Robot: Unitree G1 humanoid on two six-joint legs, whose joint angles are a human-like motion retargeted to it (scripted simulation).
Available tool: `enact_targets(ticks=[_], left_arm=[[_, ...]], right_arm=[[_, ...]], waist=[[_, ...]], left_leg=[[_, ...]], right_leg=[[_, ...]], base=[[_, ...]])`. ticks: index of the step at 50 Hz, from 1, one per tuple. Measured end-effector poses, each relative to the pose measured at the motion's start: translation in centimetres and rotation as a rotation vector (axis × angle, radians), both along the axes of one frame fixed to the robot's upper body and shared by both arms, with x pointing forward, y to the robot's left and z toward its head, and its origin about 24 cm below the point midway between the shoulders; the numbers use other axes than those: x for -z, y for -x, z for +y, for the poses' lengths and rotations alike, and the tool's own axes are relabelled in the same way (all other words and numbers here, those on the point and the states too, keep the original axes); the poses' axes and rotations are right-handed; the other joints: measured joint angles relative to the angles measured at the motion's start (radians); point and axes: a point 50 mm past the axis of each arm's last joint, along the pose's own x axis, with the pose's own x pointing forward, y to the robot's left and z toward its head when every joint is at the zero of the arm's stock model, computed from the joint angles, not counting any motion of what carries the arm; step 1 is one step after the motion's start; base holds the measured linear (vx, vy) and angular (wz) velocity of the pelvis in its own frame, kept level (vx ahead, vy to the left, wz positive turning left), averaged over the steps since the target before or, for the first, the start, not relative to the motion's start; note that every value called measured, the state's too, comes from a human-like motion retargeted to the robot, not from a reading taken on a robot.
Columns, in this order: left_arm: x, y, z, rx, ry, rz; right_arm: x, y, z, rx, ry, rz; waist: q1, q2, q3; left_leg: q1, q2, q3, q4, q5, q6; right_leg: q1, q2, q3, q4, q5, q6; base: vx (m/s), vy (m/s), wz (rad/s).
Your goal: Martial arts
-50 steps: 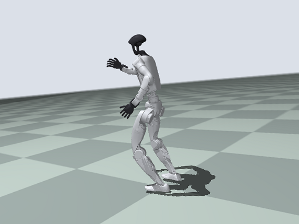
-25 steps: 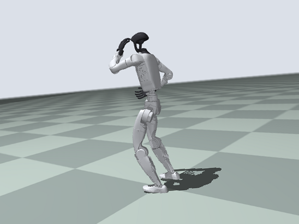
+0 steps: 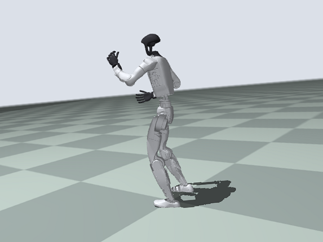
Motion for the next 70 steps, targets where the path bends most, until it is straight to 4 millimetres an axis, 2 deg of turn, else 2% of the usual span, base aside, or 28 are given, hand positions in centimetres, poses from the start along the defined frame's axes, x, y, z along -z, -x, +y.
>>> enact_targets(ticks=[3,5,6,8,10,12,14,17,20,22,25,27,28,30,35,37,38,43,48,50,51,55,58,60,63,65,68,70], left_arm=[[7.6,-3.2,3.2,-0.16,-0.083,0.333],[14.0,-3.8,7.3,-0.296,-0.178,0.588],[17.2,-3.6,8.0,-0.322,-0.242,0.71],[23.5,-2.2,9.4,-0.357,-0.39,0.955],[29.1,0.5,10.8,-0.361,-0.546,1.185],[33.5,3.9,12.1,-0.338,-0.673,1.376],[36.5,7.4,13.3,-0.306,-0.755,1.532],[39.2,12.4,14.8,-0.261,-0.805,1.708],[40.4,16.4,15.8,-0.226,-0.794,1.834],[40.9,18.4,16.1,-0.203,-0.772,1.899],[41.4,20.9,16.1,-0.171,-0.731,1.976],[41.7,22.1,16.1,-0.156,-0.692,2.016],[41.8,22.7,16.0,-0.146,-0.674,2.035],[42.1,23.7,15.8,-0.132,-0.638,2.067],[43.1,24.3,14.0,-0.104,-0.529,2.096],[43.5,24.1,13.2,-0.101,-0.487,2.095],[43.7,24.0,12.6,-0.097,-0.454,2.091],[43.9,20.9,9.9,-0.111,-0.281,1.996],[42.1,15.4,8.2,-0.159,-0.156,1.799],[40.7,12.5,7.2,-0.179,-0.136,1.687],[39.8,11.1,7.1,-0.186,-0.125,1.627],[34.5,5.3,5.9,-0.199,-0.103,1.341],[29.0,1.4,5.1,-0.212,-0.11,1.092],[24.5,-0.8,4.8,-0.233,-0.116,0.915],[19.2,-1.9,4.0,-0.215,-0.129,0.694],[15.6,-2.1,3.2,-0.192,-0.123,0.552],[12.5,-1.5,2.0,-0.13,-0.114,0.424],[11.6,-1.0,1.2,-0.078,-0.097,0.383]], right_arm=[[-0.9,-1.9,0.6,-0.051,0.061,-0.045],[-1.3,-4.2,2.3,-0.162,0.128,-0.067],[-1.7,-4.7,2.5,-0.185,0.157,-0.083],[-2.7,-5.8,2.8,-0.241,0.218,-0.114],[-3.9,-7.2,3.4,-0.3,0.274,-0.147],[-5.6,-8.7,4.0,-0.344,0.317,-0.191],[-7.7,-10.2,4.5,-0.362,0.348,-0.252],[-11.3,-12.1,5.3,-0.356,0.38,-0.359],[-14.6,-13.3,6.0,-0.342,0.399,-0.461],[-16.2,-13.7,6.6,-0.339,0.417,-0.517],[-17.7,-14.0,7.3,-0.344,0.448,-0.579],[-18.3,-14.0,8.1,-0.358,0.473,-0.622],[-18.3,-13.9,8.4,-0.365,0.484,-0.638],[-18.0,-13.6,9.0,-0.373,0.51,-0.668],[-16.0,-12.5,9.1,-0.371,0.544,-0.689],[-14.2,-11.7,8.6,-0.348,0.548,-0.664],[-13.4,-11.5,8.5,-0.344,0.539,-0.644],[-8.0,-9.5,6.7,-0.278,0.52,-0.494],[-1.3,-6.1,3.3,-0.167,0.556,-0.244],[1.3,-4.1,1.3,-0.101,0.605,-0.137],[2.6,-3.2,0.6,-0.089,0.629,-0.08],[6.4,0.5,-2.4,-0.075,0.766,0.115],[7.9,2.7,-4.3,-0.118,0.881,0.214],[8.4,3.4,-5.2,-0.156,0.94,0.253],[9.0,5.4,-6.7,-0.192,0.994,0.336],[8.7,6.0,-7.9,-0.182,1.02,0.369],[8.5,7.0,-9.1,-0.161,1.033,0.417],[8.4,7.5,-9.5,-0.143,1.029,0.436]], waist=[[0.024,-0.003,0.008],[-0.005,0.005,-0.037],[0.008,0.0,-0.025],[0.028,-0.008,-0.01],[0.044,-0.016,-0.005],[0.058,-0.02,-0.005],[0.074,-0.019,-0.006],[0.102,-0.01,-0.01],[0.13,0.005,-0.019],[0.139,0.014,-0.029],[0.137,0.021,-0.054],[0.149,0.041,-0.074],[0.155,0.054,-0.08],[0.166,0.112,-0.103],[0.175,0.166,-0.115],[0.181,0.177,-0.138],[0.181,0.19,-0.134],[0.17,0.219,-0.143],[0.13,0.225,-0.144],[0.103,0.189,-0.13],[0.077,0.191,-0.12],[-0.046,0.162,-0.066],[-0.143,0.077,-0.053],[-0.218,-0.025,-0.097],[-0.292,-0.057,-0.103],[-0.315,-0.036,-0.106],[-0.331,-0.051,-0.111],[-0.327,-0.056,-0.117]], left_leg=[[-0.009,-0.006,0.002,0.021,-0.006,0.003],[0.006,0.008,0.005,-0.112,0.049,-0.004],[0.002,0.002,0.004,-0.094,0.05,-0.003],[-0.007,-0.007,0.005,-0.063,0.045,-0.004],[-0.019,-0.011,0.008,-0.037,0.039,-0.01],[-0.035,-0.01,0.012,-0.011,0.036,-0.018],[-0.054,-0.005,0.016,0.017,0.036,-0.028],[-0.088,0.01,0.023,0.064,0.037,-0.043],[-0.123,0.043,0.047,0.125,0.034,-0.048],[-0.141,0.102,0.117,0.184,0.025,-0.02],[-0.144,0.246,0.288,0.3,-0.019,0.078],[-0.141,0.309,0.313,0.347,-0.067,0.102],[-0.143,0.333,0.31,0.367,-0.084,0.103],[-0.157,0.412,0.294,0.395,-0.113,0.094],[-0.172,0.487,0.312,0.459,-0.148,0.09],[-0.177,0.488,0.318,0.439,-0.151,0.094],[-0.183,0.505,0.316,0.455,-0.157,0.091],[-0.197,0.496,0.302,0.445,-0.207,0.098],[-0.18,0.439,0.272,0.394,-0.243,0.117],[-0.107,0.346,0.279,0.298,-0.232,0.141],[-0.099,0.34,0.26,0.301,-0.239,0.142],[-0.034,0.258,0.204,0.286,-0.266,0.154],[0.015,0.129,0.188,0.234,-0.266,0.171],[0.081,-0.038,0.178,0.025,-0.174,0.199],[0.119,-0.058,0.151,0.022,-0.188,0.193],[0.169,-0.043,0.142,-0.072,-0.163,0.188],[0.193,-0.035,0.139,-0.021,-0.204,0.181],[0.201,-0.023,0.149,0.032,-0.237,0.176]], right_leg=[[-0.013,-0.01,0.004,0.036,-0.018,-0.005],[-0.042,0.014,0.003,-0.009,-0.008,-0.018],[-0.045,0.004,0.003,0.012,-0.012,-0.018],[-0.053,-0.012,0.004,0.047,-0.025,-0.019],[-0.062,-0.02,0.004,0.072,-0.039,-0.021],[-0.072,-0.024,0.002,0.088,-0.048,-0.023],[-0.08,-0.024,-0.004,0.095,-0.053,-0.024],[-0.087,-0.018,-0.02,0.093,-0.054,-0.024],[-0.087,-0.008,-0.049,0.078,-0.052,-0.022],[-0.083,-0.008,-0.083,0.066,-0.05,-0.019],[-0.077,-0.019,-0.149,0.044,-0.052,-0.01],[-0.063,0.016,-0.175,-0.01,-0.04,-0.008],[-0.053,0.035,-0.19,-0.034,-0.032,-0.008],[0.02,0.149,-0.23,-0.217,0.04,-0.015],[0.071,0.199,-0.311,-0.292,0.066,0.004],[0.135,0.254,-0.343,-0.461,0.138,0.009],[0.143,0.261,-0.359,-0.464,0.145,0.014],[0.192,0.292,-0.424,-0.556,0.175,0.025],[0.226,0.273,-0.465,-0.564,0.184,0.009],[0.197,0.163,-0.453,-0.39,0.105,-0.01],[0.183,0.142,-0.416,-0.333,0.084,-0.024],[0.035,0.049,-0.207,0.044,-0.105,-0.086],[-0.131,-0.031,-0.061,0.31,-0.164,-0.074],[-0.285,-0.128,0.048,0.43,-0.188,-0.036],[-0.382,-0.09,0.107,0.414,-0.169,0.002],[-0.444,-0.031,0.121,0.325,-0.134,0.022],[-0.49,0.006,0.142,0.229,-0.109,0.058],[-0.503,0.025,0.145,0.195,-0.094,0.068]], base=[[0.0,-0.07,0.1],[0.06,-0.1,0.01],[-0.02,-0.09,0.12],[-0.06,-0.08,0.17],[-0.03,-0.1,0.08],[-0.03,-0.11,0.03],[-0.03,-0.12,0.02],[-0.04,-0.12,0.06],[-0.04,-0.11,0.21],[-0.03,-0.09,0.59],[-0.01,-0.06,0.82],[0.03,-0.03,0.31],[0.03,-0.02,0.18],[0.04,-0.01,0.24],[0.03,0.04,0.5],[0.07,0.09,0.64],[0.04,0.11,0.56],[0.07,0.13,0.64],[0.09,0.17,0.81],[0.13,0.19,1.1],[0.11,0.2,1.2],[0.11,0.17,1.2],[0.17,0.13,0.95],[0.25,0.1,0.96],[0.29,0.05,0.52],[0.38,0.02,0.07],[0.38,-0.02,-0.08],[0.41,-0.05,-0.15]])
